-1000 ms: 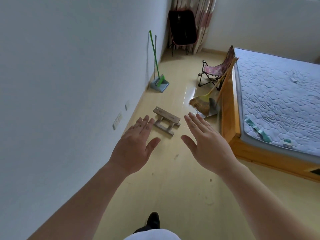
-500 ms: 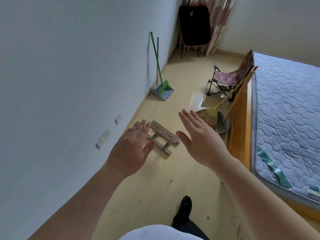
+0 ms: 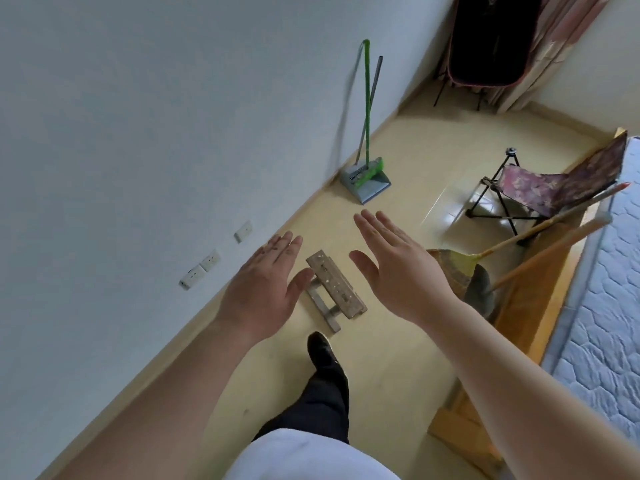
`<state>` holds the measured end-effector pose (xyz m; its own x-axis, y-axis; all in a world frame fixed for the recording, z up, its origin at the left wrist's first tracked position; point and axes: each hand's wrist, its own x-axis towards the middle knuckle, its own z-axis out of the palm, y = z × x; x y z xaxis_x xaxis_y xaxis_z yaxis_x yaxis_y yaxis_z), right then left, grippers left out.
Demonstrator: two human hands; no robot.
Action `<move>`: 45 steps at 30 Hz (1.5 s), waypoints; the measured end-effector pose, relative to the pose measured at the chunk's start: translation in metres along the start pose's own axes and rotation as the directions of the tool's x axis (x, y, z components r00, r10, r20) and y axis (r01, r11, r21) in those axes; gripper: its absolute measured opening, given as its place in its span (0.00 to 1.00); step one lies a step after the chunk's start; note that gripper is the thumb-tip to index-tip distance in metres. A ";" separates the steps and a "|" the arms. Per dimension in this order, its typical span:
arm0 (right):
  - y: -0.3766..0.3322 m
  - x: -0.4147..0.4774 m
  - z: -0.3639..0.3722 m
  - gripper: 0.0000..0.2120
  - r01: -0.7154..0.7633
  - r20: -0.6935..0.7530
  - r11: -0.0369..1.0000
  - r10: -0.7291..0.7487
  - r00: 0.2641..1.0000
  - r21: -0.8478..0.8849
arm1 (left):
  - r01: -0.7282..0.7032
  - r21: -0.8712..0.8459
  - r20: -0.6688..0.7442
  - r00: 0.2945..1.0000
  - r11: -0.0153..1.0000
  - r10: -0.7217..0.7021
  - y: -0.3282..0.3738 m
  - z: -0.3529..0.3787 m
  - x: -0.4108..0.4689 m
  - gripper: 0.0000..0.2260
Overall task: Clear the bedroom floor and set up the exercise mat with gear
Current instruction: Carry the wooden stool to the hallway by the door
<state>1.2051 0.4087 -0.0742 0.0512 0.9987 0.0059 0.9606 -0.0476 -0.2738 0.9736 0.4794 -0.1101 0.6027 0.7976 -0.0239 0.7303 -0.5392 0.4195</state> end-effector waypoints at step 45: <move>0.308 0.306 0.465 0.24 -0.108 0.760 0.966 -0.111 0.641 0.233 | 0.910 -0.395 0.436 0.307 0.127 -0.846 -0.117 0.476 0.311 0.21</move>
<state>1.3894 0.7088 -0.6035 -0.2816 0.6602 -0.6963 0.8592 -0.1496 -0.4894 1.2291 0.6619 -0.5984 -0.2931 0.5832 -0.7576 0.5139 0.7643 0.3895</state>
